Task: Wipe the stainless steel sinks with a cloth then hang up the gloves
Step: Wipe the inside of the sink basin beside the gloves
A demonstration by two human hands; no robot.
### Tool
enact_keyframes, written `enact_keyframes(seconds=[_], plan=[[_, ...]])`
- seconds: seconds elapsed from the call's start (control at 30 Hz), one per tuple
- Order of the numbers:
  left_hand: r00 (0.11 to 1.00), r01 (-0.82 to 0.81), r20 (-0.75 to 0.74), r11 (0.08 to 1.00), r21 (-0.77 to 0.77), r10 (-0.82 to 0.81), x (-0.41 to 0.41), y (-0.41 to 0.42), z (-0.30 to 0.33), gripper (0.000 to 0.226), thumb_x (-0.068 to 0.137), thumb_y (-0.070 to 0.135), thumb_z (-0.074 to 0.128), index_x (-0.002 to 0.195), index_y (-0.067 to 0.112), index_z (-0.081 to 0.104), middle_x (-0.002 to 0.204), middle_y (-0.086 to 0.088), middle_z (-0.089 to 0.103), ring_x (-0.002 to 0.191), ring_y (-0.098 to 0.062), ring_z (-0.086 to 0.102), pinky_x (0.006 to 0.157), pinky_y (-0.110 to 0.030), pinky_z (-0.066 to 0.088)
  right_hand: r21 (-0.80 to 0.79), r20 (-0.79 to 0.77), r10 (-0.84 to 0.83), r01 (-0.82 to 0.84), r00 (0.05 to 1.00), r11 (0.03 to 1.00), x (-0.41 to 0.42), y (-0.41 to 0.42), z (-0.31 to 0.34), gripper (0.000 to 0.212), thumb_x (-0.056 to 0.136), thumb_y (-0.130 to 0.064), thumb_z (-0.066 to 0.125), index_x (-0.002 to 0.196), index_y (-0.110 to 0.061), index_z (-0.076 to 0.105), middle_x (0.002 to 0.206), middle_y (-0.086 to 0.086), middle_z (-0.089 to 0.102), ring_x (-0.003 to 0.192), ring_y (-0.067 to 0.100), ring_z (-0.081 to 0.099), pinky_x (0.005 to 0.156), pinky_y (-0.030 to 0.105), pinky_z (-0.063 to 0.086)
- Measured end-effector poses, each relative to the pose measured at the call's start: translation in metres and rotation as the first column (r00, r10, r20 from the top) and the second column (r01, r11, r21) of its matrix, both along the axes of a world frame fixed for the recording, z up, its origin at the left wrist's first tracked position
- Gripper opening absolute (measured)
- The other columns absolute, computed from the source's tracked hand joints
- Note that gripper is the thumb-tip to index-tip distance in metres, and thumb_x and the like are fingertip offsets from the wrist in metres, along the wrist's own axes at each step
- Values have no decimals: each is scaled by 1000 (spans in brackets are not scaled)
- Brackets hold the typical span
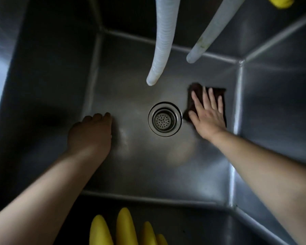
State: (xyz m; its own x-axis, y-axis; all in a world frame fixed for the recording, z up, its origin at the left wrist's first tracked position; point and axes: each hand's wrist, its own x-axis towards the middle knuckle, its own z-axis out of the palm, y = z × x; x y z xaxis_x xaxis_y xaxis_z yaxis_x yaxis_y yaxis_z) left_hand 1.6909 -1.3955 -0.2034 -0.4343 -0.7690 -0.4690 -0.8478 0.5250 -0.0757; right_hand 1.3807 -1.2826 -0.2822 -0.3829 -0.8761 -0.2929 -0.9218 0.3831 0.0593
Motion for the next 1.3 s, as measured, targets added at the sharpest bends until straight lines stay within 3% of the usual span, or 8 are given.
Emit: enact_keyframes(seconds=[0.17, 0.33, 0.53, 0.67, 0.93, 1.1, 1.2, 1.3], plan=[[1000, -23, 0, 1000, 5, 23, -5, -1, 6, 50, 94, 25, 46, 142, 21, 30, 133, -2, 46, 120, -24, 47, 86, -34, 43, 97, -11, 86, -84, 996, 992, 49, 89, 14, 69, 87, -46, 38, 148, -20, 20, 156, 19, 16, 144, 35, 10, 115, 52, 3], [998, -33, -49, 999, -16, 32, -8, -2, 14, 42, 89, 26, 54, 129, 20, 40, 122, -2, 51, 113, -23, 50, 75, -32, 37, 111, 49, 420, -423, 906, 899, 115, 116, 13, 87, 65, -50, 75, 140, -20, 42, 145, 20, 40, 137, 38, 25, 106, 57, 14], [994, -20, -105, 998, -56, 14, -9, -2, 18, 38, 93, 22, 47, 130, 19, 42, 126, -4, 49, 116, -26, 47, 87, -36, 40, 1, 87, 680, -682, 728, 731, 155, 30, 2, 75, 78, -56, 56, 145, -27, 34, 152, 8, 32, 141, 30, 25, 112, 58, 16], [992, -62, -108, 998, -15, 60, -9, -4, 14, 46, 94, 24, 45, 139, 19, 34, 136, -5, 43, 123, -27, 42, 95, -37, 39, -114, 106, 615, -605, 782, 788, 155, -56, -12, 68, 87, -48, 44, 148, -24, 27, 155, 10, 25, 144, 32, 18, 115, 52, 7], [996, -63, -62, 997, -55, 59, -5, -4, 6, 46, 95, 24, 43, 140, 24, 31, 141, 1, 39, 127, -22, 39, 96, -36, 37, -37, 63, 446, -445, 893, 895, 96, -172, -18, 65, 94, -54, 25, 151, -32, 1, 160, 4, -3, 146, 26, -7, 116, 50, -3], [999, -27, -43, 995, -97, 23, -1, -4, 4, 39, 95, 26, 44, 133, 25, 38, 134, 2, 45, 122, -21, 44, 90, -35, 40, -62, 8, 345, -344, 938, 937, 45, -167, 1, 80, 81, -65, 12, 152, -28, 10, 160, 4, 5, 146, 25, -2, 115, 46, -6], [999, -17, -30, 995, -102, 14, -2, -4, 3, 36, 95, 27, 45, 130, 26, 40, 131, 3, 47, 119, -20, 46, 88, -34, 40, -62, 13, 238, -236, 971, 970, 7, -143, 3, 66, 92, -58, 29, 150, -36, 9, 160, 1, 2, 146, 22, -7, 116, 48, -7], [999, -17, -34, 995, -97, 14, -3, -4, 4, 36, 94, 27, 46, 129, 26, 41, 130, 3, 48, 119, -20, 46, 88, -34, 41, -30, 4, 112, -112, 994, 993, -22, -107, 0, 64, 93, -52, 31, 150, -34, 8, 160, 2, -1, 146, 22, -10, 115, 52, -8]])
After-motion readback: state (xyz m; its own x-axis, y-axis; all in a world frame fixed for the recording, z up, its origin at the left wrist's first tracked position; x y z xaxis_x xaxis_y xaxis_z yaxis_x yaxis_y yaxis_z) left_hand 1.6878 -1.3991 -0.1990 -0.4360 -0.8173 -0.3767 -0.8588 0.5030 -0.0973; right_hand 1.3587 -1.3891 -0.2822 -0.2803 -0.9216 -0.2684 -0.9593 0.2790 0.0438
